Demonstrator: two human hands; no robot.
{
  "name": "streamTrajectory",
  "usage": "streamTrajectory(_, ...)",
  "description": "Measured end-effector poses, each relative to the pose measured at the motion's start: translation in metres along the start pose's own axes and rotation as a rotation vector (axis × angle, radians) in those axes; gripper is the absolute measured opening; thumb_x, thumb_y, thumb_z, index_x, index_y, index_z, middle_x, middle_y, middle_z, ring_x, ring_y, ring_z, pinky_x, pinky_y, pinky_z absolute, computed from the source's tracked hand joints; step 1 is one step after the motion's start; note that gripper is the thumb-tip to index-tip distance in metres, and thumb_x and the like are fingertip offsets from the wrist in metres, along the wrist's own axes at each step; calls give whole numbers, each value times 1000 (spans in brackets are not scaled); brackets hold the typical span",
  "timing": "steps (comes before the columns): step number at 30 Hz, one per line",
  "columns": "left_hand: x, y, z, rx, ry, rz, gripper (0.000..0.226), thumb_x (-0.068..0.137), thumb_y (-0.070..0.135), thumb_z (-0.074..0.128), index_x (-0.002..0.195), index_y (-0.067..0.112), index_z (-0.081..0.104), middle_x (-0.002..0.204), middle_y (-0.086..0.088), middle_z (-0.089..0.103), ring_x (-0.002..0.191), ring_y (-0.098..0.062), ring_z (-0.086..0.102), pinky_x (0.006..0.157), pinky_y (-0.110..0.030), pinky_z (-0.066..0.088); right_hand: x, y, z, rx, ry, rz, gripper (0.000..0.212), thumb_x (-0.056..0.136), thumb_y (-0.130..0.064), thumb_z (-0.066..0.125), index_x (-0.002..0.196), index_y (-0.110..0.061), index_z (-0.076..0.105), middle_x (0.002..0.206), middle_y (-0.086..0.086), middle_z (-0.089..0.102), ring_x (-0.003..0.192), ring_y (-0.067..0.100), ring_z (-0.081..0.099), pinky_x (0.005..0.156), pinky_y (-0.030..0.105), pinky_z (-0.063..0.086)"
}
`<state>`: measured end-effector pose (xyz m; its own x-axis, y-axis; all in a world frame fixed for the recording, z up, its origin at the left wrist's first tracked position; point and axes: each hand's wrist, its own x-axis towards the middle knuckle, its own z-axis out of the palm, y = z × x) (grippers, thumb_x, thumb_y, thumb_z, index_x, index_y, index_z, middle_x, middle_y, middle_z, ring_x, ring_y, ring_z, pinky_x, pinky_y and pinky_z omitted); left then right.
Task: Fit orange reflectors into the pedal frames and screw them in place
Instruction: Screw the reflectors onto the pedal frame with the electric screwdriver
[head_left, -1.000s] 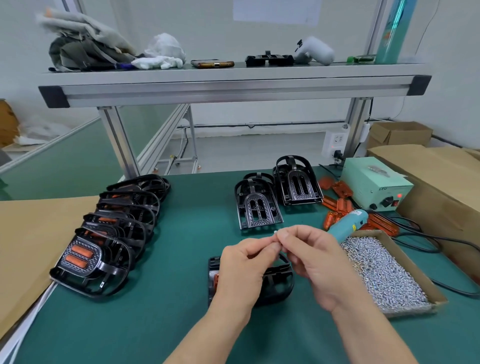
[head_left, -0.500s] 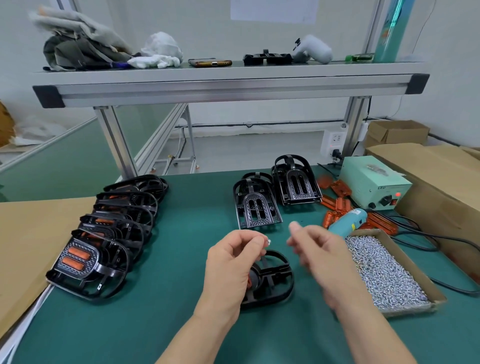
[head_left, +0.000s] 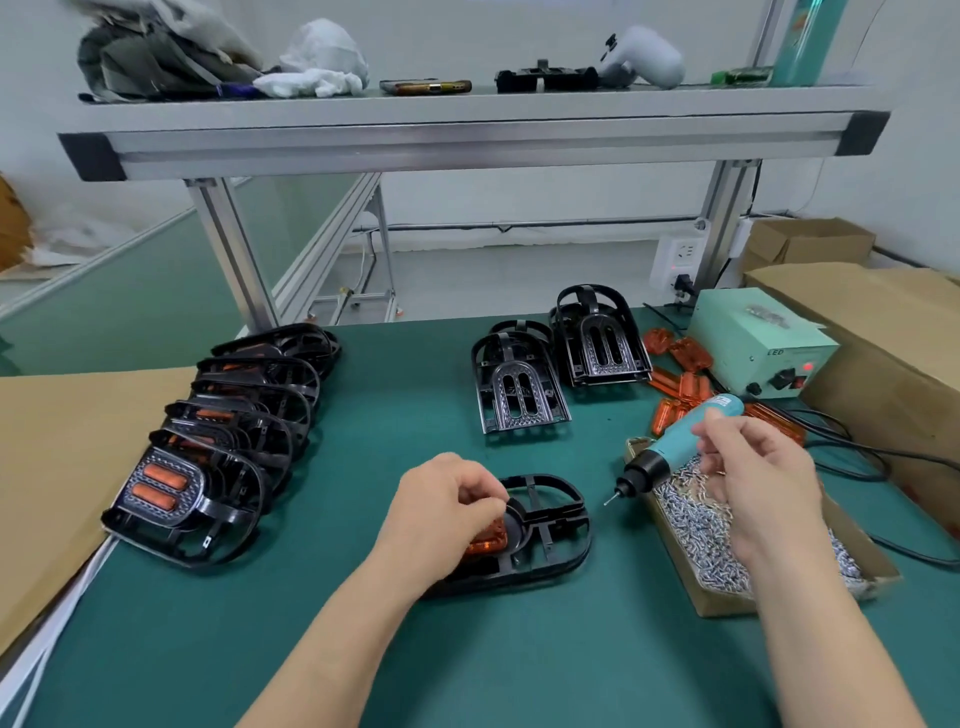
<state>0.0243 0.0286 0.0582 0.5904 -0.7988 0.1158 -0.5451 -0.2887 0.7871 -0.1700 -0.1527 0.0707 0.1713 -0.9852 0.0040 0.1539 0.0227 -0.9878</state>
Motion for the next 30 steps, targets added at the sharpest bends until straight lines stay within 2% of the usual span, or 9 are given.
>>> streamTrajectory(2,-1,-2,-5,99,-145,45,22,78,26,80,93,40,71,100,10,61,86,9,55,85,-18,44,5,3,-6,-23,35,7,18,96,-13,65,78,-12,66,63,0,54,48,5,43,37,13,29)
streamTrajectory(5,-1,-15,-6,459,-431,72,106,65,55,79,153,45,21,160,0,21,150,-14,12,124,-42,8,12,10,-13,-89,57,2,13,95,-20,67,83,-18,63,72,-1,57,55,6,49,39,15,35)
streamTrajectory(8,0,-21,-6,597,-495,50,130,61,62,78,154,44,-11,162,-3,11,152,-18,-5,122,-50,-10,20,18,-17,-262,28,25,21,94,-36,68,99,-19,58,89,-1,61,70,11,58,51,27,41)
streamTrajectory(12,11,-30,-14,610,-443,29,130,59,65,76,155,39,-8,140,4,32,138,-19,23,123,-50,-2,36,25,-17,-319,-17,104,45,94,-43,67,120,-18,41,108,9,63,79,18,68,49,30,45)
streamTrajectory(18,23,-50,-34,609,-356,-17,132,58,69,76,157,36,-4,149,3,30,143,-21,21,123,-50,2,57,29,-6,-238,-23,215,69,91,-36,73,141,-22,27,102,14,64,54,13,66,37,23,41)
streamTrajectory(21,18,-50,-31,516,-289,61,123,58,69,75,155,47,2,158,-1,19,151,-19,4,123,-51,-3,63,31,1,-205,2,247,72,88,-33,77,139,-21,28,98,15,63,49,13,61,35,22,40)
streamTrajectory(23,13,-44,-25,429,-214,231,93,66,61,75,146,58,28,161,0,15,152,-13,-7,123,-48,-6,66,33,5,-190,18,258,72,86,-31,79,139,-13,33,93,13,60,46,11,53,34,20,39)
streamTrajectory(26,7,-33,-11,398,-228,455,39,77,42,74,115,49,66,162,9,17,150,-5,-14,123,-44,-8,70,36,7,-178,17,282,66,87,-27,78,136,-8,38,90,13,59,42,9,46,33,19,38)
streamTrajectory(30,4,-25,6,464,-301,501,20,83,35,73,102,41,75,165,13,10,149,-7,-21,122,-41,-15,70,35,7,-168,20,302,58,89,-23,75,133,-6,42,88,13,60,47,11,52,33,18,40)
